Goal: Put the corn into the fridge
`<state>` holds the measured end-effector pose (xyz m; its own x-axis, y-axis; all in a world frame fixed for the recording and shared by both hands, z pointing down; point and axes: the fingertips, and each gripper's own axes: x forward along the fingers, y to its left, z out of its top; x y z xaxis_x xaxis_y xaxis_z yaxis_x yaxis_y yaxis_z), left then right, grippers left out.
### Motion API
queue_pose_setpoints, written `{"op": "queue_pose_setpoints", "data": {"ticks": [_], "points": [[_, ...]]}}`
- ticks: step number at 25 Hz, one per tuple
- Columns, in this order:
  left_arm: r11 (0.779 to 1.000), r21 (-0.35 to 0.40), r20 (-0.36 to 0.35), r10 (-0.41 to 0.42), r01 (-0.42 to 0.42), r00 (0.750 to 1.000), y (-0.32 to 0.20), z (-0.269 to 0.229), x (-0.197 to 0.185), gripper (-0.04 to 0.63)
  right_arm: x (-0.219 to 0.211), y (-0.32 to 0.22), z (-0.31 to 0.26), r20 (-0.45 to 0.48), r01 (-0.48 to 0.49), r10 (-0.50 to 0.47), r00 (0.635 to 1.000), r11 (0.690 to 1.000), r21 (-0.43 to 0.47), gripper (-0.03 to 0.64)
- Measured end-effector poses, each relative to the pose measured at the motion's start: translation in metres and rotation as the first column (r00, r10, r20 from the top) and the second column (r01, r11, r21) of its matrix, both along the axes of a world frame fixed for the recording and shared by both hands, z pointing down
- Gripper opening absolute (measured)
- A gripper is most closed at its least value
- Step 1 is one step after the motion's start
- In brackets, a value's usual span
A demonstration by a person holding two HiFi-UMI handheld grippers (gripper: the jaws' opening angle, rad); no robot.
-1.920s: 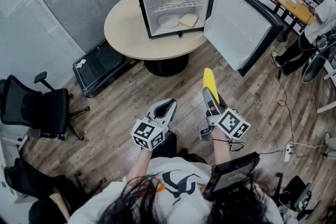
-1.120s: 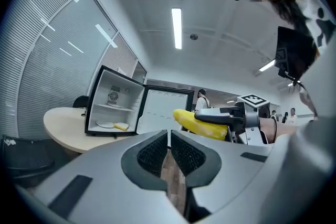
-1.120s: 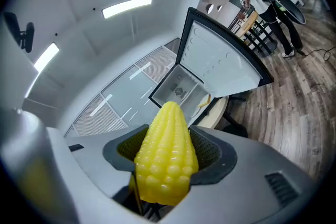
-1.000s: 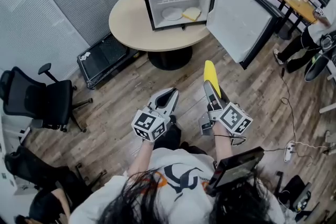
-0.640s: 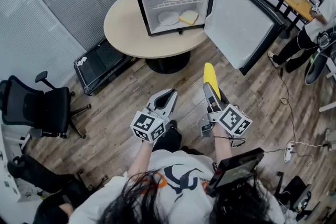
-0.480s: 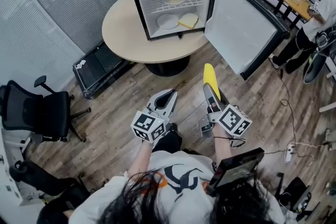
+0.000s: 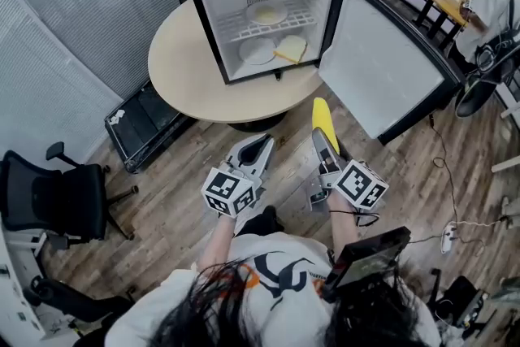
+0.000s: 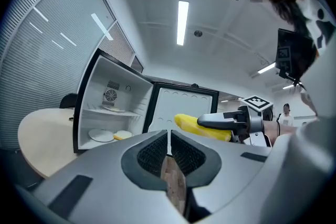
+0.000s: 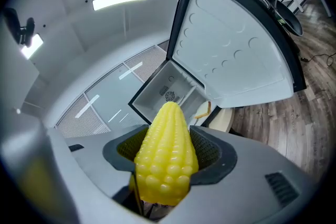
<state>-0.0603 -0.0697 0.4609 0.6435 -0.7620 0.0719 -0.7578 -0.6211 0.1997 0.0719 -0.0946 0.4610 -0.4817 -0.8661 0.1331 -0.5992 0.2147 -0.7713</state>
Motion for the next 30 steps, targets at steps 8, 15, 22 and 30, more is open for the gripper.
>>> {"op": "queue_pose_setpoints", "data": {"ticks": [8, 15, 22, 30], "points": [[0.999, -0.005, -0.004, 0.041, -0.041, 0.999, -0.047, 0.005, -0.018, 0.014, -0.022, -0.042, 0.002, -0.014, -0.026, 0.026, 1.0, 1.0, -0.004, 0.252], [0.998, -0.021, -0.018, 0.063, -0.063, 0.998, -0.067, 0.012, -0.034, 0.012, -0.044, -0.061, 0.006, -0.031, -0.012, 0.011, 0.999, 1.0, -0.008, 0.252], [0.998, -0.026, -0.039, 0.062, -0.063, 0.997, -0.077, 0.015, -0.041, 0.014, -0.055, -0.07, 0.002, -0.063, -0.011, 0.011, 0.998, 1.0, -0.005, 0.253], [0.998, -0.042, -0.048, 0.046, -0.048, 0.998, -0.099, 0.019, -0.038, 0.014, -0.055, -0.093, 0.007, -0.067, 0.025, -0.026, 0.997, 1.0, -0.016, 0.252]]}}
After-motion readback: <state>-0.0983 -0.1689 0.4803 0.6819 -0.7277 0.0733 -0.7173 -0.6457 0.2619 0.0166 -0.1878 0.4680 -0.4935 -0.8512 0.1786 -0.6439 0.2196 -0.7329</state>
